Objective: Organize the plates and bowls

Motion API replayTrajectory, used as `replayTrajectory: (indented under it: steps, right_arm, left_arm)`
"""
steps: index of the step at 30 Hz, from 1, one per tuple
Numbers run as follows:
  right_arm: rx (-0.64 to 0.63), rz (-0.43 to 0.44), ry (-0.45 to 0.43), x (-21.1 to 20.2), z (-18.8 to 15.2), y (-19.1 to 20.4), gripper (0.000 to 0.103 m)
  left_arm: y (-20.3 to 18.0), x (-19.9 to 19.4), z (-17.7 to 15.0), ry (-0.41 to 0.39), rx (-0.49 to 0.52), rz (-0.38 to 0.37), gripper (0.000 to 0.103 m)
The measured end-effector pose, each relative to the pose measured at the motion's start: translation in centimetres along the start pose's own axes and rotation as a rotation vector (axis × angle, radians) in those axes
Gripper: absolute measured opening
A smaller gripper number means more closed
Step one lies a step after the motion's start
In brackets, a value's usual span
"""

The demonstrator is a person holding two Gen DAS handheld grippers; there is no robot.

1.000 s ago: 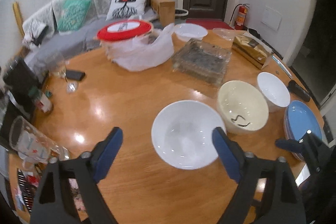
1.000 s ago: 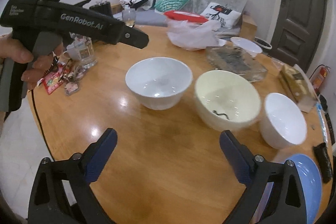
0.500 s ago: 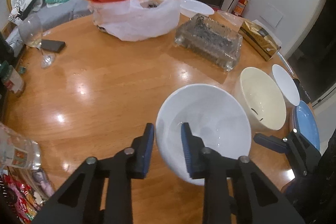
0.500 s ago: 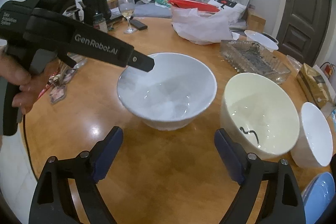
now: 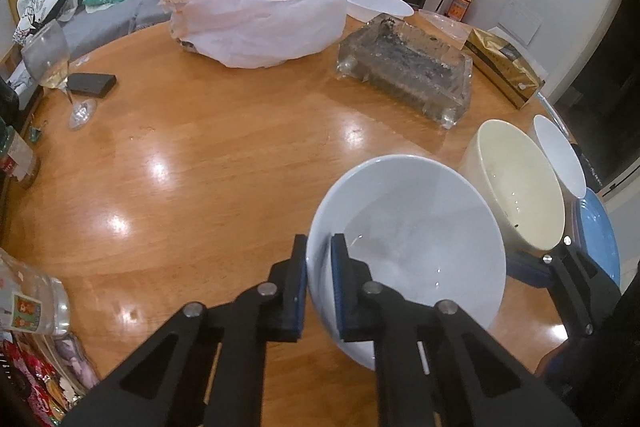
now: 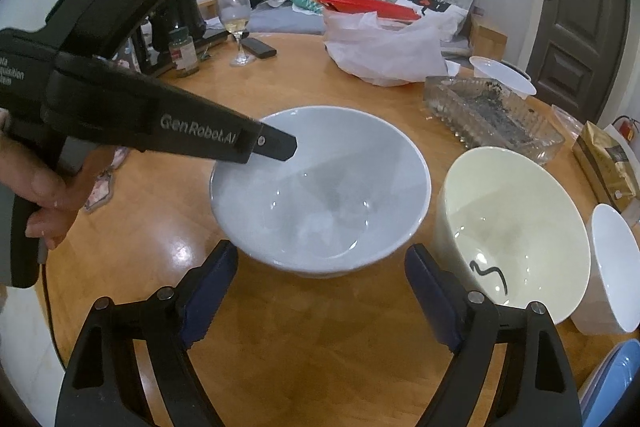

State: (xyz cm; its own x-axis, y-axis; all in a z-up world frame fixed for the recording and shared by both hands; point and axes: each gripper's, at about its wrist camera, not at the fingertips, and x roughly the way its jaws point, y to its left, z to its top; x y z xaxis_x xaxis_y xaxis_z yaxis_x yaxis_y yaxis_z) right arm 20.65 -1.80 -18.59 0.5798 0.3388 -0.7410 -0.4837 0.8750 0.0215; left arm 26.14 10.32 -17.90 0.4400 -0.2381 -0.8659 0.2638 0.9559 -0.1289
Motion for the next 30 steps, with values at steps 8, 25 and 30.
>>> replayTrajectory:
  steps: [8, 25, 30]
  right_arm:
    - [-0.014, 0.0, -0.005, -0.5, -0.1, 0.3, 0.079]
    - [-0.088, -0.011, 0.044, 0.6, -0.5, 1.3, 0.083]
    - [-0.074, -0.004, 0.052, 1.2, -0.3, 1.1, 0.087]
  left_arm:
    - [-0.3, -0.5, -0.9, 0.009, 0.022, 0.017, 0.007]
    - [-0.3, -0.1, -1.1, 0.035, 0.002, 0.011, 0.009]
    - [-0.3, 0.4, -0.6, 0.037, 0.003, 0.006, 0.011]
